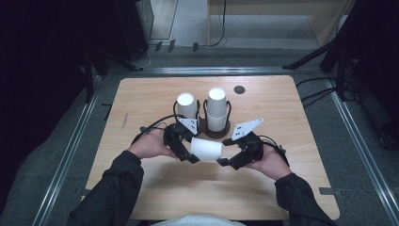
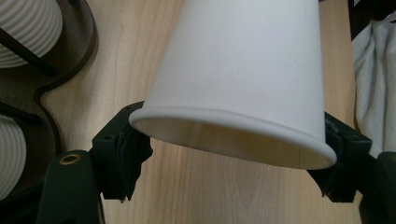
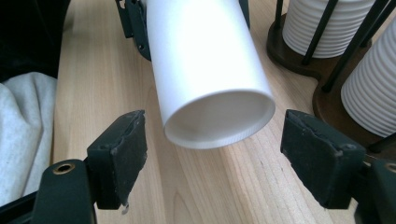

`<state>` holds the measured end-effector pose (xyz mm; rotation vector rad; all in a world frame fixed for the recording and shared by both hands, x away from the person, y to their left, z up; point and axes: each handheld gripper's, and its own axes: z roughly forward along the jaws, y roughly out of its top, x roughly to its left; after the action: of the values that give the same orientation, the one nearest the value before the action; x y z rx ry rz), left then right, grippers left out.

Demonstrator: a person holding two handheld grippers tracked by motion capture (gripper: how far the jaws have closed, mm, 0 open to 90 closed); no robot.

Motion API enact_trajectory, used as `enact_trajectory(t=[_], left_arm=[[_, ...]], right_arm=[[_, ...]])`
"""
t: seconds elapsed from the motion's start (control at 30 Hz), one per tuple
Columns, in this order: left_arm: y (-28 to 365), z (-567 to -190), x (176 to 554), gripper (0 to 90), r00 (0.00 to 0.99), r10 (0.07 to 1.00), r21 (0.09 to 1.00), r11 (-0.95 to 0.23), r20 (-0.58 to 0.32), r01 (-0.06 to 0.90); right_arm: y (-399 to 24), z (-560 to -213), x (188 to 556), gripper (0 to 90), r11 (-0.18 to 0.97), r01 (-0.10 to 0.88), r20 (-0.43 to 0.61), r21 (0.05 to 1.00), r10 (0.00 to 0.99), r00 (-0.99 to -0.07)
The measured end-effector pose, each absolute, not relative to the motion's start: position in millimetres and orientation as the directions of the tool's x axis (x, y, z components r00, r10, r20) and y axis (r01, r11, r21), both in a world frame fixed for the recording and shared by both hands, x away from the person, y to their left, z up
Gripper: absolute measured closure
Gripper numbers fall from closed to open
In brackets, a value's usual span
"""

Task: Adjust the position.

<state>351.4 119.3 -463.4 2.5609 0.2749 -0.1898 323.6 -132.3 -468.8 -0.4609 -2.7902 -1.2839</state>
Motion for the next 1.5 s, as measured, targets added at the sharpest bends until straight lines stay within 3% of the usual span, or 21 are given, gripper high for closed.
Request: enact_trajectory(t=[0.5, 1.07, 1.2, 1.27, 1.5], left_arm=[[102.6, -475.8, 344.3, 23.0, 0.968, 0.137, 0.440, -0.871, -0.209, 0.218], [98.5, -477.1, 341.0, 22.4, 0.967, 0.121, 0.441, -0.872, -0.223, 0.211], [101.0, -475.9, 339.7, 19.7, 0.972, 0.113, 0.483, -0.852, -0.206, 0.201], [101.9, -474.8, 340.5, 10.0, 0.968, 0.122, 0.500, -0.838, -0.219, 0.219], [112.9, -466.5, 342.7, 5.9, 0.960, 0.183, 0.577, -0.769, -0.211, 0.273]], right_arm=[[-110.6, -483.1, 322.4, 24.4, 0.680, 0.237, 0.139, 0.693, 0.197, -0.971], [-100.2, -485.1, 317.8, 31.7, 0.704, 0.200, 0.125, 0.682, 0.158, -0.980], [-101.6, -482.9, 317.8, 30.9, 0.698, 0.200, 0.125, 0.688, 0.158, -0.980], [-102.8, -481.4, 317.6, 30.8, 0.696, 0.202, 0.124, 0.689, 0.162, -0.979], [-109.3, -474.0, 321.0, 30.7, 0.662, 0.203, 0.123, 0.721, 0.166, -0.978]])
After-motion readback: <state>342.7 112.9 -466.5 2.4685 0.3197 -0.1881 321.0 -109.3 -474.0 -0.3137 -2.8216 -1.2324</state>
